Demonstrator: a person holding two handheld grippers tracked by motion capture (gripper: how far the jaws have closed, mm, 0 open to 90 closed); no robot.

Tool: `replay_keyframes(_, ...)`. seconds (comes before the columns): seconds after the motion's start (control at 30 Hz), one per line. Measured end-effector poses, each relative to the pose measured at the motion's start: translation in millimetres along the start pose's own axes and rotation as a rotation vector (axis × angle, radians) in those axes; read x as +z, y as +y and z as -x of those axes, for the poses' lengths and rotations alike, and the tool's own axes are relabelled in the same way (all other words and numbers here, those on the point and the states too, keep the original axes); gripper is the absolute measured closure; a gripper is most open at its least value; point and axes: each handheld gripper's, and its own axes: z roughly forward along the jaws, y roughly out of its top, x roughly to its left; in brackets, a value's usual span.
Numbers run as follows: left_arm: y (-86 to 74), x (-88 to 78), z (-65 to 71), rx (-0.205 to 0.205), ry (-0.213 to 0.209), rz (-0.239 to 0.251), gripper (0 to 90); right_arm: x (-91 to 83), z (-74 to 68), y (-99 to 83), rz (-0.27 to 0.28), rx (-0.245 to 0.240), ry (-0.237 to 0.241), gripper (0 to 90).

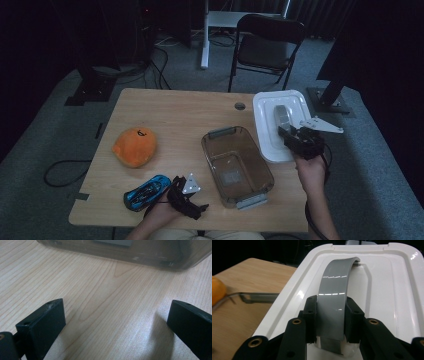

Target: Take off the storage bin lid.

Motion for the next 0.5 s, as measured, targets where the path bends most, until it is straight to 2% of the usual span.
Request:
replay_keyframes(0.27, 0.0, 0.0, 0.0, 0.001, 0.001, 0.0, 2.3, 14.8, 21.3, -15.4, -0.034, 0.034, -0.028, 68.0)
replay_keyframes(0.5, -0.1, 0.0, 0.0, 0.0, 0.0, -0.001, 2.3, 35.8, 34.8, -35.0, -0.072, 0.065, -0.03, 68.0)
